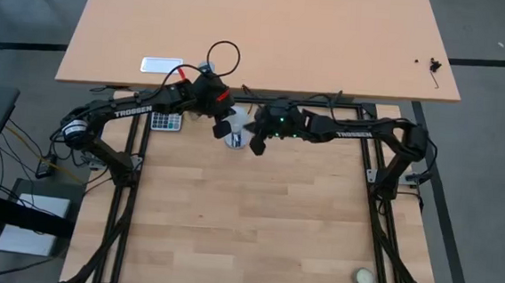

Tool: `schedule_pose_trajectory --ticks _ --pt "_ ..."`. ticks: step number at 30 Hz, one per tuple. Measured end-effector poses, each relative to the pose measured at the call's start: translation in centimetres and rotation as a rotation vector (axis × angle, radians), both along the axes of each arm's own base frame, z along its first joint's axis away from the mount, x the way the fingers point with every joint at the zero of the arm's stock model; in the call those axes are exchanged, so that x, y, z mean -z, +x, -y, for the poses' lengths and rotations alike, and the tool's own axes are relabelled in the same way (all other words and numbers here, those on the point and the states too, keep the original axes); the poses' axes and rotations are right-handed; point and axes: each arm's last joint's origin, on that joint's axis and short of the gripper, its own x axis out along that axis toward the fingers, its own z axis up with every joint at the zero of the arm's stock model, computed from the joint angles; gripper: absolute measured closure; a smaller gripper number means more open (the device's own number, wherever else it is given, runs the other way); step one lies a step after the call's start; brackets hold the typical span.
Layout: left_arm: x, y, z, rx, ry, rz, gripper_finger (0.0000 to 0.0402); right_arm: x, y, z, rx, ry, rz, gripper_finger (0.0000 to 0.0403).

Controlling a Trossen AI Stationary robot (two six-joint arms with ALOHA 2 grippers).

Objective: Screw lightbulb
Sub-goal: Insert the white lightbulb on the silver lamp

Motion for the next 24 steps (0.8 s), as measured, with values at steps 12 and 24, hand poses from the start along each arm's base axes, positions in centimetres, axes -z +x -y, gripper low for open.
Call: schedule_pose_trajectory --ticks 12,24 --pt "0.0 0.0 0.0 -0.002 0.002 -0.002 0.0402 0.7 -0.5 2.6 0.114 0.000 -0.008 0.0393" --pt "0.0 0.0 0.0 0.003 0.001 0.002 0.0402 1.1 0.3 0.6 -0.025 0.078 -0.001 0.0393"
